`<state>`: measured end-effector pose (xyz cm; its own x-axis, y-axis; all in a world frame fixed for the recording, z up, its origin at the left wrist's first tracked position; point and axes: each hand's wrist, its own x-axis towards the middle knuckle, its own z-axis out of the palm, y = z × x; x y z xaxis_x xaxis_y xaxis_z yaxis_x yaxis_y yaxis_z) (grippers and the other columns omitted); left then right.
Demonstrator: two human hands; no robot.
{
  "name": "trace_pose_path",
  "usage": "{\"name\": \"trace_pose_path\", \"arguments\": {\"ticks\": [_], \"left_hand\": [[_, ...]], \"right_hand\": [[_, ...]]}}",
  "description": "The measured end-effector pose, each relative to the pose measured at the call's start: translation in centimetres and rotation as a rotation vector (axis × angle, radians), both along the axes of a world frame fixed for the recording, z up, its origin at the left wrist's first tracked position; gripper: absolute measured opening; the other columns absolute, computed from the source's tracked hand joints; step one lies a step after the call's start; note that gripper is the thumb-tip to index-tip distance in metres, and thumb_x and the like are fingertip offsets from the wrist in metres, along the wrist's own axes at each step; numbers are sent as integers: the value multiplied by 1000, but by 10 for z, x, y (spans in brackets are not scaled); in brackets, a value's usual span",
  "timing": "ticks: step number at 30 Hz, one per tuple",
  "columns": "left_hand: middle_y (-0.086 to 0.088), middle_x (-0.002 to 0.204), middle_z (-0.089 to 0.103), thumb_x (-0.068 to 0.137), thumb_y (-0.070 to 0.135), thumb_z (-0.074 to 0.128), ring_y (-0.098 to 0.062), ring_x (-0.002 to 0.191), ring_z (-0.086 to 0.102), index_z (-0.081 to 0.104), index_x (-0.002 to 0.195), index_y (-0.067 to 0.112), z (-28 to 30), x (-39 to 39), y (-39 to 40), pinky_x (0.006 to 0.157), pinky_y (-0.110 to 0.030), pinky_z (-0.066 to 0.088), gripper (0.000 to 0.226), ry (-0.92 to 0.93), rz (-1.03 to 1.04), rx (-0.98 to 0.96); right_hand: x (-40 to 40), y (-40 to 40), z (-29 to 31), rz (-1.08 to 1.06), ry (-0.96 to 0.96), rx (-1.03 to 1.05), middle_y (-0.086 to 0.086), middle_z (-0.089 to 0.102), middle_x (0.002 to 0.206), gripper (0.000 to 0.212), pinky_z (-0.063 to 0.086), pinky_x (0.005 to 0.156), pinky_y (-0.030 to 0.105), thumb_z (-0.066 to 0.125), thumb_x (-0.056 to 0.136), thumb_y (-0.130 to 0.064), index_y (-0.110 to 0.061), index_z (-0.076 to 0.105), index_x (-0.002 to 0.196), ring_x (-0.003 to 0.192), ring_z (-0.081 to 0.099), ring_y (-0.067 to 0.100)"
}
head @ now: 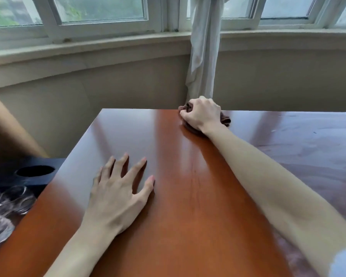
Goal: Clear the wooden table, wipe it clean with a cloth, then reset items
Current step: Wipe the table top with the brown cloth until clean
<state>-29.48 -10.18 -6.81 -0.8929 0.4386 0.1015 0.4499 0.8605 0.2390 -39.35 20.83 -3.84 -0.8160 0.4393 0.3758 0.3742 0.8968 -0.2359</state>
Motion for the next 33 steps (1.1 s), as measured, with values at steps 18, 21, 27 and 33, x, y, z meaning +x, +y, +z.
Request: {"name": "trace_pose_path", "arguments": {"ticks": [18, 21, 27, 33], "left_hand": [[-7, 162, 30, 95, 69, 27, -34, 149, 22, 34, 153, 45, 10, 6, -3, 122, -50, 14, 63, -59, -37, -23], [-7, 162, 30, 94, 69, 26, -34, 149, 22, 35, 152, 44, 7, 6, -4, 122, -51, 14, 64, -49, -42, -14], [-3, 163, 26, 97, 67, 29, -29, 153, 13, 33, 152, 46, 2, 2, -1, 125, -47, 10, 59, -29, -38, 6], [5, 164, 24, 91, 75, 24, -23, 153, 11, 33, 151, 50, -1, -3, -1, 125, -45, 11, 65, -12, -22, 27]], "right_hand": [[328, -162, -2, 347, -5, 77, -3, 58, 93, 32, 45, 75, 34, 58, 79, -54, -26, 70, 89, 86, 52, 23], [335, -162, -2, 365, 1, 69, -7, 58, 92, 31, 44, 73, 31, 58, 78, -56, -29, 70, 88, 86, 53, 19], [178, -70, 2, 119, -26, 12, 4, 61, 96, 33, 41, 73, 35, 59, 85, -56, -26, 69, 94, 97, 59, 32], [18, 18, 2, -48, -14, -12, 8, 65, 103, 35, 36, 77, 38, 56, 83, -55, -25, 72, 92, 105, 61, 36]]}}
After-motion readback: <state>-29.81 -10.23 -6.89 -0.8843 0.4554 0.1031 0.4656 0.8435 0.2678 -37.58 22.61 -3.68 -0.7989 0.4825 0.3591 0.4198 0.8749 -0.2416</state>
